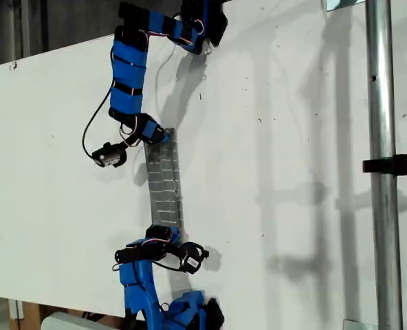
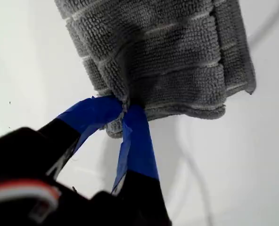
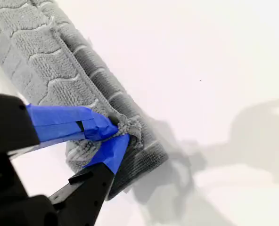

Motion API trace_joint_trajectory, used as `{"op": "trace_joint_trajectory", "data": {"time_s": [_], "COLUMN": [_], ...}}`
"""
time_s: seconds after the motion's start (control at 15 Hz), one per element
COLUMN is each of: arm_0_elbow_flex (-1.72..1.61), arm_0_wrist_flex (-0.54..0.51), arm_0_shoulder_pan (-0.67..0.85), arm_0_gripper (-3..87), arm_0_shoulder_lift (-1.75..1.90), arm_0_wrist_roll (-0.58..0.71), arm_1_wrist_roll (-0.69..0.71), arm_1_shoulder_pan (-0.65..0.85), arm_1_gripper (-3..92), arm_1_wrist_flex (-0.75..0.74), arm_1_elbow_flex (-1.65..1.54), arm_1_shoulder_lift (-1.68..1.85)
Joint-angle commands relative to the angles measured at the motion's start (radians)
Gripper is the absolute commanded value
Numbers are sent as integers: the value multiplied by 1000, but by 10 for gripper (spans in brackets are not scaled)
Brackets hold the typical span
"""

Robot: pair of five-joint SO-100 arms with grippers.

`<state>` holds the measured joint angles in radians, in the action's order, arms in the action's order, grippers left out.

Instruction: Grasp corners of a towel and fold twice.

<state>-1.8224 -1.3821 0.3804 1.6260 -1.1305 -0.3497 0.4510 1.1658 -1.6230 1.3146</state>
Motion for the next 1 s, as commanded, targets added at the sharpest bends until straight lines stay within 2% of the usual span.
{"op": "trace_joint_trajectory", "data": {"time_s": [0.0, 0.07, 0.13, 0.2, 0.27, 0.4, 0.53, 0.6, 0.67, 0.8, 0.87, 0.93], "arm_0_elbow_flex": [-38, -71, -95, -92, -92, -92, -120, -176, -276, -578, -719, -825], "arm_0_wrist_flex": [20, 25, -8, -80, -140, -230, -272, -245, -175, 2, 28, -8], "arm_0_shoulder_pan": [-17, 0, 34, 67, 78, 80, 71, 25, -40, -169, -235, -290], "arm_0_gripper": [-5, 139, 276, 313, 363, 377, 333, 294, 156, -26, -26, -26], "arm_0_shoulder_lift": [35, 31, 32, 60, 146, 443, 730, 876, 1040, 1465, 1703, 1859], "arm_0_wrist_roll": [-44, -77, -114, -132, -135, -153, -153, -173, -184, -227, -273, -328], "arm_1_wrist_roll": [-11, -25, -43, -66, -75, -103, -215, -308, -411, -626, -721, -775], "arm_1_shoulder_pan": [5, 23, 32, 54, 64, 66, 97, 114, 117, 94, 43, 35], "arm_1_gripper": [-3, 5, 109, 221, 292, 312, 301, 298, 285, 296, 308, 319], "arm_1_wrist_flex": [-3, 3, 26, 83, 135, 230, 278, 278, 259, 233, 172, 140], "arm_1_elbow_flex": [31, 41, 51, 64, 51, 2, -161, -295, -451, -758, -894, -980], "arm_1_shoulder_lift": [-28, -37, -21, 15, 94, 298, 558, 727, 904, 1213, 1333, 1404]}}
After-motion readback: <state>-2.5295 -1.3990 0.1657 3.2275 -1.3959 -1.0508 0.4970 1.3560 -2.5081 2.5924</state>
